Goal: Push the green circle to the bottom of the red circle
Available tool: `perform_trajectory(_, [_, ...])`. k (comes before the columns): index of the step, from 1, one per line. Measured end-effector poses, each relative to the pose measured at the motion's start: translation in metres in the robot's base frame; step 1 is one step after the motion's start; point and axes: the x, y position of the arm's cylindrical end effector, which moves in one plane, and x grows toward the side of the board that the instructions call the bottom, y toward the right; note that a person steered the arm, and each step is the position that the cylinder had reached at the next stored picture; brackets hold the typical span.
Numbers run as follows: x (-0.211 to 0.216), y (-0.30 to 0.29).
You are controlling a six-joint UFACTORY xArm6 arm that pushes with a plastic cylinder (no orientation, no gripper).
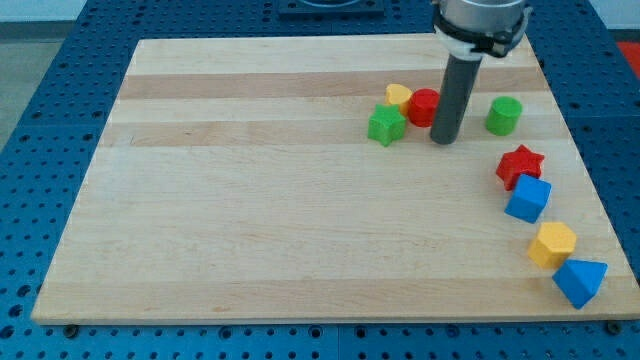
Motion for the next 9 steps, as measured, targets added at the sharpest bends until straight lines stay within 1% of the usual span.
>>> perform_trajectory(1, [-0.047, 0.000])
perform_trajectory(2, [-0.051, 0.032])
perform_trajectory(3, [-0.067, 0.057])
perform_trajectory(4, [-0.068, 0.108])
perform_trajectory(5, [-0.070, 0.108])
perform_trajectory(6, [-0.017, 0.108])
perform_trajectory(8, [-0.017, 0.101])
perform_trajectory(9, [-0.014, 0.037])
